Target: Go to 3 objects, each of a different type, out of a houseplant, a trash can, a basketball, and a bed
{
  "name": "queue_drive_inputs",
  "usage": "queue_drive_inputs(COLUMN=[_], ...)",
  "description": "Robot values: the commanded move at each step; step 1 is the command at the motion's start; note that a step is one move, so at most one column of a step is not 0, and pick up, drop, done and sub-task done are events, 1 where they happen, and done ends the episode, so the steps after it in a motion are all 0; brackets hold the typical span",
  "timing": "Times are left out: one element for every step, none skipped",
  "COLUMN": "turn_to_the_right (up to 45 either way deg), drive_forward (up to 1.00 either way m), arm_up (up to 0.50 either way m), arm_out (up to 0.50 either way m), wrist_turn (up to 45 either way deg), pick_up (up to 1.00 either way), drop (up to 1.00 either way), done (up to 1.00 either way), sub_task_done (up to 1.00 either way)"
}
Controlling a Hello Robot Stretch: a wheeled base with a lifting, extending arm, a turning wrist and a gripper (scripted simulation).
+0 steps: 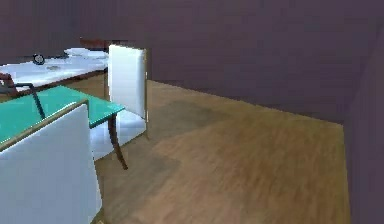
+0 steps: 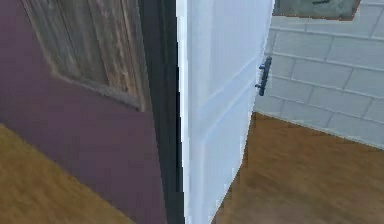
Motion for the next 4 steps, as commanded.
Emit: queue_drive_inputs(turn_to_the_right=[0.0, 0.0, 0.0, -45.0], drive_forward=[1.0, 1.0, 0.35, 0.0], arm_up=[0.0, 0.0, 0.0, 0.0], arm_out=[0.0, 0.0, 0.0, 0.0], wrist_turn=[0.0, 0.0, 0.0, 0.0], pick_up=[0.0, 0.0, 0.0, 0.0], drop=[0.0, 0.0, 0.0, 0.0], done=[0.0, 0.0, 0.0, 0.0], sub_task_done=[0.0, 0.0, 0.0, 0.0])
